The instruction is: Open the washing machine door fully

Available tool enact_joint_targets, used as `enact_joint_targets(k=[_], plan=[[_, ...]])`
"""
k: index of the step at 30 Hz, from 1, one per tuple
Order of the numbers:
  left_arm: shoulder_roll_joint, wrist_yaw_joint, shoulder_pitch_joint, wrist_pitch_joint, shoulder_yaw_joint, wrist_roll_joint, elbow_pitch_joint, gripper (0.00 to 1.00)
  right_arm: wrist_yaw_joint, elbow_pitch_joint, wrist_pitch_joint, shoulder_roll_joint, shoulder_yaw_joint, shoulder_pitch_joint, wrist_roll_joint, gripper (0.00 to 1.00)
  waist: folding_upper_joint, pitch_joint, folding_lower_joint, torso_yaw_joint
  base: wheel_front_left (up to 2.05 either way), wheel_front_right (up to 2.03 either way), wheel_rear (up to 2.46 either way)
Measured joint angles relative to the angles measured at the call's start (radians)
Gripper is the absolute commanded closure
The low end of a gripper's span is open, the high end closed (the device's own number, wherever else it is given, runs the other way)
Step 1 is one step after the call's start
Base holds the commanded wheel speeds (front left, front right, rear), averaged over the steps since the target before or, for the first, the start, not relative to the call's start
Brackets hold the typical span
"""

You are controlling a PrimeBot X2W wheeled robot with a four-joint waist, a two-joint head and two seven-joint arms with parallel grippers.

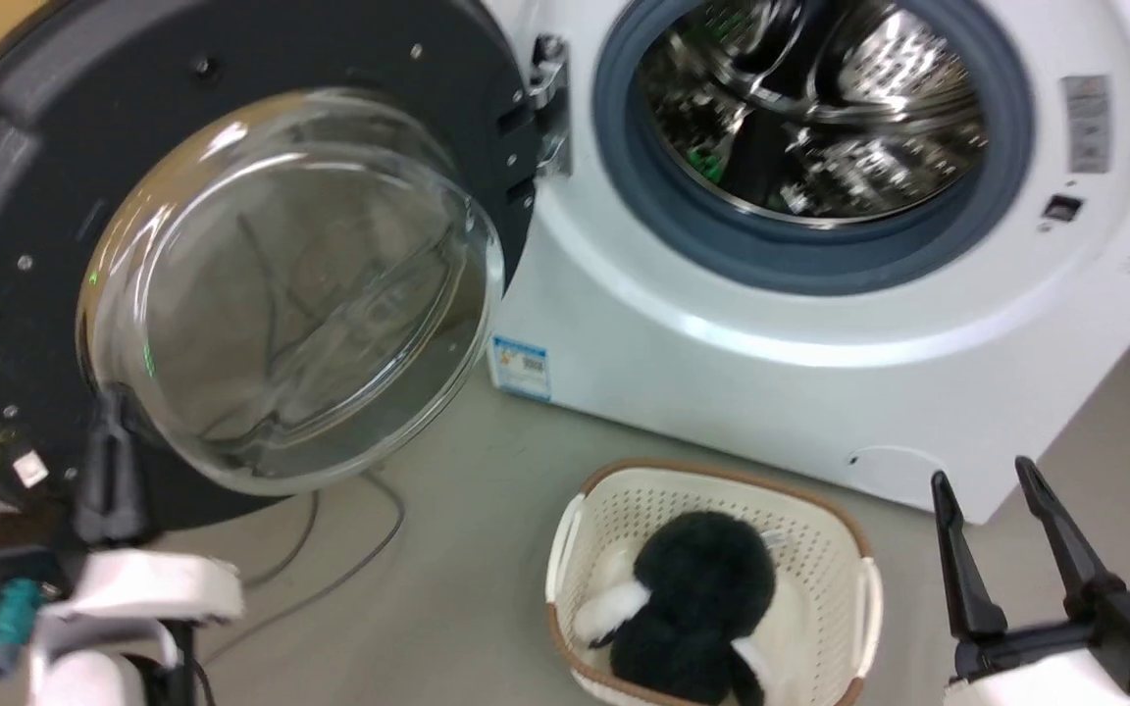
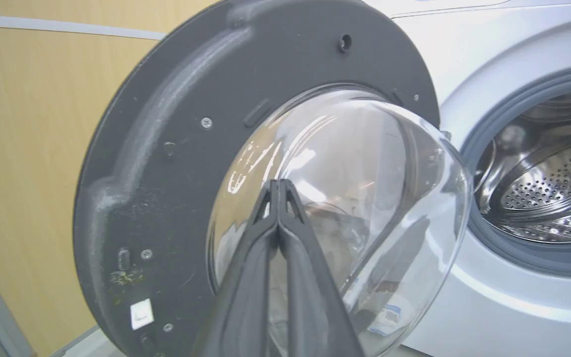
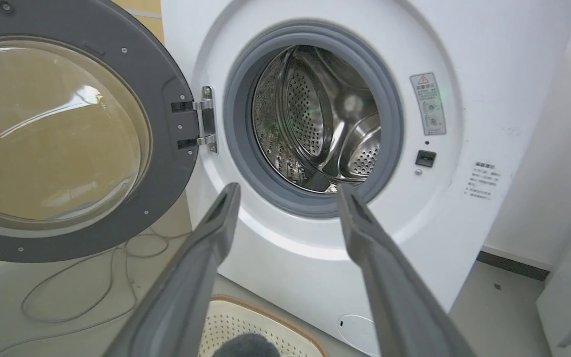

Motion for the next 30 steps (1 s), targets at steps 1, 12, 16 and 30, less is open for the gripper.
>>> enact_joint_targets(k=[1,12,16,30], plan=[[-0.003,0.000,0.017,0.000,-0.017,0.000,-0.011,1.00,0.000,-0.004,0.000,0.001,-0.004,0.008,-0.001,0.00,0.0000,-0.010,0.0000,-0.007,0.00,0.00,0.00],[-0.013,0.019,0.135,0.000,-0.167,-0.048,-0.046,0.00,0.000,-0.030,0.000,0.003,-0.021,0.053,0.012,0.00,0.0000,-0.069,-0.0001,-0.108,0.00,0.00,0.00],[-0.014,0.028,0.168,0.000,-0.216,-0.046,-0.053,0.00,0.000,-0.031,0.000,0.004,-0.014,0.061,0.013,0.00,0.0000,-0.080,-0.0001,-0.151,0.00,0.00,0.00],[-0.014,0.054,0.249,0.000,-0.262,-0.065,-0.070,0.00,0.000,-0.030,0.000,0.004,0.021,0.079,0.019,0.00,0.0000,-0.102,0.0000,-0.299,0.00,0.00,0.00]])
